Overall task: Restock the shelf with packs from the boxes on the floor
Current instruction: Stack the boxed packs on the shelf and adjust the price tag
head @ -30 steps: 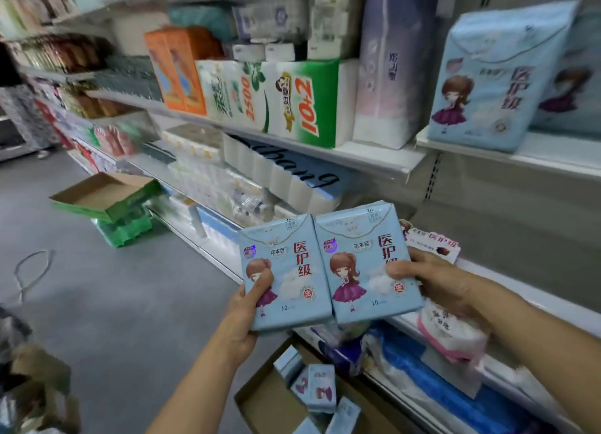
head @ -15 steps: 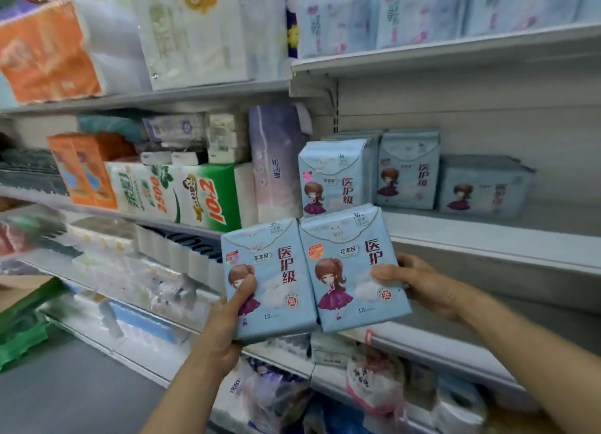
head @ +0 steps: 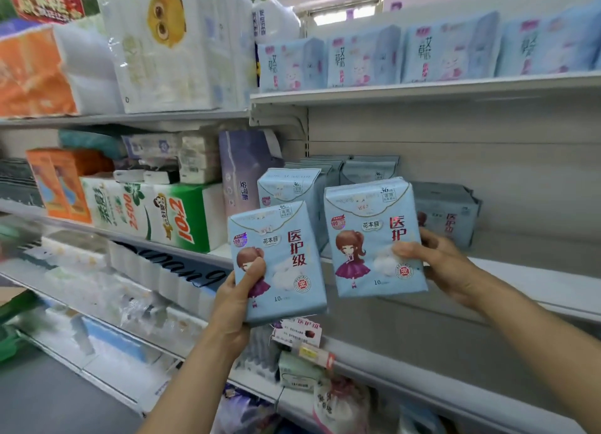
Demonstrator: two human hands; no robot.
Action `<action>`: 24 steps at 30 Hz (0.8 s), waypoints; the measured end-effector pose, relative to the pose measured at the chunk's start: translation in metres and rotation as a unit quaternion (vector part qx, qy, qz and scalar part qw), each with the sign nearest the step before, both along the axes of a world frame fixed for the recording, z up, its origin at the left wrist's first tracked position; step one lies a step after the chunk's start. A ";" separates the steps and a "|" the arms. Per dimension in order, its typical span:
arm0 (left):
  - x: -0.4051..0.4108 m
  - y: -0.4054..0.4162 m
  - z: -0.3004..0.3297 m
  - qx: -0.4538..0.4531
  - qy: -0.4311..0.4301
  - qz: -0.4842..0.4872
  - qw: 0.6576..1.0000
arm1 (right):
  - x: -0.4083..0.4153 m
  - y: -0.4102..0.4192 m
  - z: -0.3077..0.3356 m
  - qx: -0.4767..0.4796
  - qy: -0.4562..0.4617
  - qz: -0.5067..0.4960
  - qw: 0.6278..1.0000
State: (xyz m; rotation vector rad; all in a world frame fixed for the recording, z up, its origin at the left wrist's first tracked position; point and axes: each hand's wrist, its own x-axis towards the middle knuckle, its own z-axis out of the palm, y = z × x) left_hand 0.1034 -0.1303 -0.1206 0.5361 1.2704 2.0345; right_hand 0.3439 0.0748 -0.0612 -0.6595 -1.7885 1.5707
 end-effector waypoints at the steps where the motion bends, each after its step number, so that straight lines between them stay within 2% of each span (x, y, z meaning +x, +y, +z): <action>1: 0.001 0.001 0.000 0.002 -0.004 0.007 1.000 | 0.000 0.005 0.003 -0.004 0.016 -0.018 1.000; 6: 0.003 0.003 0.001 0.015 -0.017 0.027 0.999 | -0.014 0.033 0.005 -0.022 0.076 -0.096 0.992; 16: 0.007 0.008 -0.003 0.005 -0.029 0.048 0.998 | -0.048 0.066 -0.007 0.014 -0.033 -0.121 0.992; 24: 0.010 0.011 -0.003 0.007 -0.025 0.052 0.998 | -0.067 0.074 0.002 0.040 -0.077 -0.110 0.990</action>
